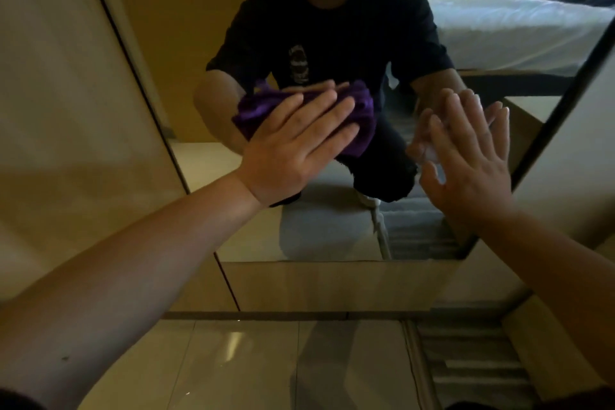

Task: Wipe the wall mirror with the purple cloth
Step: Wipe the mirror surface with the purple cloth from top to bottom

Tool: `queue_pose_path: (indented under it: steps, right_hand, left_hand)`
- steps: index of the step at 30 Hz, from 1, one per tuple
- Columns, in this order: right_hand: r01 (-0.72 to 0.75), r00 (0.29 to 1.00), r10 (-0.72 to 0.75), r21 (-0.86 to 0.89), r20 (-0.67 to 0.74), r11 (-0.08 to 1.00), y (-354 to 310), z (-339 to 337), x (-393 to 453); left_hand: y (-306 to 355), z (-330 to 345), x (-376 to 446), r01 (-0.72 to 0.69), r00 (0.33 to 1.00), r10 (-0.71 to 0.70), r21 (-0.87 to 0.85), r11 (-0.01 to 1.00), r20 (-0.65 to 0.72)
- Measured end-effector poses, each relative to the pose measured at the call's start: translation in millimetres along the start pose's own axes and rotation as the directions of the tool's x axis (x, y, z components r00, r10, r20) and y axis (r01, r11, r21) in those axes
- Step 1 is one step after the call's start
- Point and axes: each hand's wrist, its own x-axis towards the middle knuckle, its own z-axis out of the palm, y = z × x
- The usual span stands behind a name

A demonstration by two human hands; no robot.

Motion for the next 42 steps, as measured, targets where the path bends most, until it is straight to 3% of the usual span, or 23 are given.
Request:
queue_pose_path:
  steps: [6, 10, 14, 18, 22, 24, 26, 28, 30, 32, 34, 36, 39, 42]
  right_hand:
    - [0.043, 0.979, -0.039, 0.014, -0.202, 0.999, 4, 29, -1]
    - [0.051, 0.967, -0.042, 0.028, -0.250, 0.998, 7, 38, -2]
    - [0.045, 0.960, -0.034, 0.034, -0.277, 0.998, 8, 35, -2]
    - [0.063, 0.955, -0.064, -0.012, -0.289, 0.998, 9, 35, 1]
    - [0.046, 0.974, -0.049, -0.023, -0.220, 0.999, 11, 26, 1]
    - [0.056, 0.986, -0.057, -0.009, -0.158, 0.998, 12, 18, -1]
    - [0.078, 0.991, -0.075, 0.022, -0.111, 0.997, 13, 9, -2]
    - [0.089, 0.993, -0.082, 0.074, -0.088, 0.993, 16, 1, -4]
    - [0.061, 0.994, -0.051, 0.106, -0.102, 0.992, 24, -7, -7]
    - [0.015, 0.992, -0.002, 0.101, -0.128, 0.995, 35, -14, -9]
    - [-0.014, 0.988, 0.024, 0.071, -0.154, 0.997, 48, -17, -7]
    - [-0.028, 0.985, 0.035, 0.045, -0.170, 0.999, 59, -17, -3]
    - [-0.003, 0.975, 0.006, 0.013, -0.223, 1.000, 67, -10, 1]
    - [0.033, 0.956, -0.039, -0.025, -0.291, 0.999, 72, 0, 1]
  left_hand:
    - [56, 33, -105, -0.155, 0.976, 0.146, 0.050, 0.987, 0.160]
    - [95, 44, -168, -0.191, 0.939, 0.183, -0.001, 0.982, 0.292]
    - [119, 41, -218, -0.306, 0.841, 0.314, -0.091, 0.948, 0.440]
    - [132, 33, -227, -0.168, 0.786, 0.269, -0.226, 0.959, 0.556]
    - [123, 11, -212, 0.008, 0.632, 0.294, -0.385, 0.923, 0.717]
    - [113, -7, -205, 0.104, 0.651, 0.213, -0.363, 0.926, 0.728]
    - [109, -27, -188, 0.227, 0.721, 0.070, -0.330, 0.916, 0.690]
    - [104, -40, -149, 0.259, 0.817, -0.014, -0.344, 0.902, 0.576]
    - [92, -44, -90, 0.223, 0.916, -0.063, -0.375, 0.900, 0.395]
    - [75, -40, -24, 0.210, 0.972, -0.158, -0.344, 0.915, 0.172]
    - [54, -28, 36, 0.216, 0.973, -0.230, -0.288, 0.933, -0.014]
    - [38, -9, 80, 0.202, 0.967, -0.230, -0.218, 0.955, -0.112]
    - [35, 23, 102, 0.143, 0.982, -0.150, -0.072, 0.987, -0.112]
    - [55, 46, 73, 0.057, 0.997, -0.054, 0.058, 0.997, -0.048]
